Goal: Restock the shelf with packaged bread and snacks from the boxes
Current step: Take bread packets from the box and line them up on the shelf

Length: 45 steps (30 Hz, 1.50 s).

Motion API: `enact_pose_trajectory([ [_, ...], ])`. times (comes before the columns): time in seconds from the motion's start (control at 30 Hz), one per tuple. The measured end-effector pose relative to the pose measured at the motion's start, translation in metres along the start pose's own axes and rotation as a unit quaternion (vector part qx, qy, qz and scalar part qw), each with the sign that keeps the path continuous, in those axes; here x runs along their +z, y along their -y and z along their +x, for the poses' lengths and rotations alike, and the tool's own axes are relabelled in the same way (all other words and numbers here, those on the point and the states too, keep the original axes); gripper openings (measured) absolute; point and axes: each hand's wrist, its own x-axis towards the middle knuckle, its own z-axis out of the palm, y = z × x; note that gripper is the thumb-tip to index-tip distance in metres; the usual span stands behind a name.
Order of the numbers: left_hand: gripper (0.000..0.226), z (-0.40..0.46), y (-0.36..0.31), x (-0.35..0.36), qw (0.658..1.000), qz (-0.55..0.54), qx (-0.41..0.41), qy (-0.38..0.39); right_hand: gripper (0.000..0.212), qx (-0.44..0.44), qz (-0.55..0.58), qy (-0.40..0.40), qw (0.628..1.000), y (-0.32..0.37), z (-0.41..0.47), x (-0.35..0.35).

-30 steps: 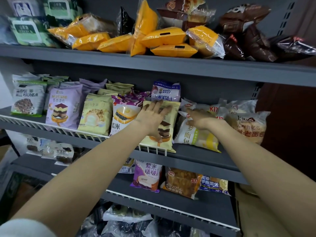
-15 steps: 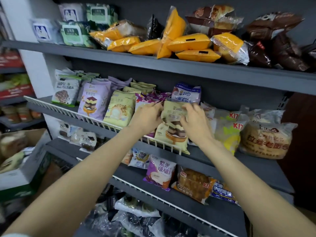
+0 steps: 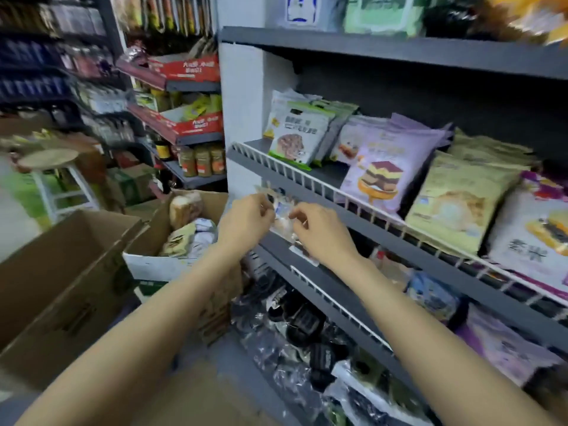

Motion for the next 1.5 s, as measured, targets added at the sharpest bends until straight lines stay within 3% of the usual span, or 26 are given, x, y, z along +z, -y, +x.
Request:
enact_pose_trajectory([
  [0.27,0.017,0.092,0.23,-0.012,0.987,0.019,-0.155,0.034,0.023,0.021,0.021,0.14,0.99,0.066,0.171,0.194],
  [0.5,0.026,0.195,0.405,0.043,0.954,0.065,-0.25,0.153,0.043,0.098,0.08,0.284,0.951,0.057,0.322,0.377],
  [0.63,0.034,0.245,0.481,0.081,0.946,0.056,-0.281,0.15,0.056,0.153,0.112,0.307,0.933,0.035,0.389,0.465],
  [0.73,0.051,0.283,0.529,0.109,0.953,0.033,-0.263,0.148,0.072,0.157,0.167,0.297,0.927,0.028,0.433,0.508],
  [0.9,0.083,0.33,0.564,0.142,0.937,-0.056,-0.268,0.216,0.073,0.167,0.276,0.277,0.905,0.038,0.496,0.56],
  [1.03,0.099,0.336,0.586,0.16,0.929,-0.111,-0.303,0.181,0.057,0.295,0.349,0.21,0.864,0.045,0.523,0.586],
  [1.13,0.096,0.333,0.591,0.165,0.926,-0.086,-0.32,0.18,0.019,0.325,0.326,0.127,0.879,0.033,0.532,0.598],
  [1.27,0.09,0.332,0.586,0.175,0.921,-0.134,-0.335,0.15,0.022,0.381,0.343,0.105,0.852,0.015,0.525,0.589],
  [1.33,0.084,0.33,0.585,0.184,0.911,-0.122,-0.356,0.167,0.02,0.344,0.347,0.059,0.871,0.016,0.518,0.569],
  [1.4,0.081,0.326,0.588,0.194,0.89,-0.078,-0.384,0.233,0.016,0.289,0.331,0.002,0.898,0.018,0.512,0.548],
  [1.5,0.074,0.326,0.596,0.204,0.888,-0.009,-0.347,0.302,0.042,0.245,0.277,-0.012,0.929,0.018,0.508,0.526],
])
